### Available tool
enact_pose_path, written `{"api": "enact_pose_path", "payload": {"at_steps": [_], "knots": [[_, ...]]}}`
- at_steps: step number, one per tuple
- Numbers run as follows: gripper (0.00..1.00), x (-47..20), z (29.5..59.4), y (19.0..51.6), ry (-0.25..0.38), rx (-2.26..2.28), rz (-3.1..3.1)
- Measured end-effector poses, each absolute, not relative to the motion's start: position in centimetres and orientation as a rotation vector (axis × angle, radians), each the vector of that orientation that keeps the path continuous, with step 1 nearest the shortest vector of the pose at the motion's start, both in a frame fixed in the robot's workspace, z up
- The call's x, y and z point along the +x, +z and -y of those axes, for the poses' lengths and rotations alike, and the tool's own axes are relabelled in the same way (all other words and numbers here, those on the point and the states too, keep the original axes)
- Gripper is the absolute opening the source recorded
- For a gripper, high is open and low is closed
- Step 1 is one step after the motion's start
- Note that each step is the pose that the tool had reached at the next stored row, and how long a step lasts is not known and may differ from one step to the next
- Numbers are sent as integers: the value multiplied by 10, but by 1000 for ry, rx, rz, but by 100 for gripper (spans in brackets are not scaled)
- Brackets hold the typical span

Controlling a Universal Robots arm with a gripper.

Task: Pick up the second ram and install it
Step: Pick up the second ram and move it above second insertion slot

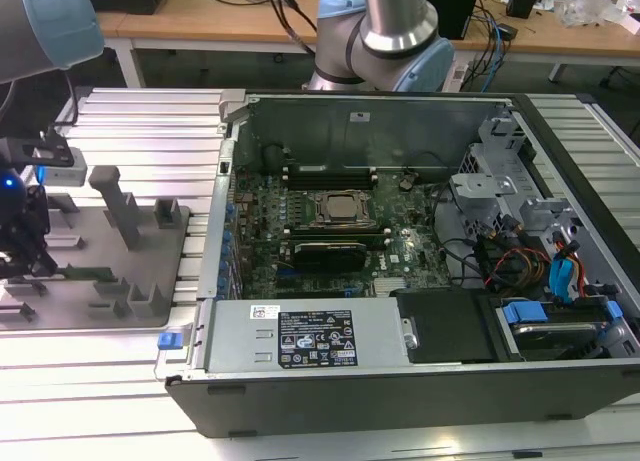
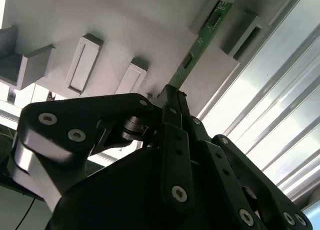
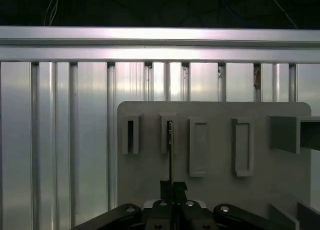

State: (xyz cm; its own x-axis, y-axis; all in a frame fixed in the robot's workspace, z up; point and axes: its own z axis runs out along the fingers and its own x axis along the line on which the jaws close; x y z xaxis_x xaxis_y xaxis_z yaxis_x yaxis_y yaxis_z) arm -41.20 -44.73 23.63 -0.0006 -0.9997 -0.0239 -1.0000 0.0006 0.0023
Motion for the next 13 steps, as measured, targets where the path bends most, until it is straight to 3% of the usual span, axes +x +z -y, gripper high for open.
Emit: {"api": "enact_pose_path", "payload": {"at_steps": [13], "knots": [[9,-412,447,277,28,-2209,-2211]]}}
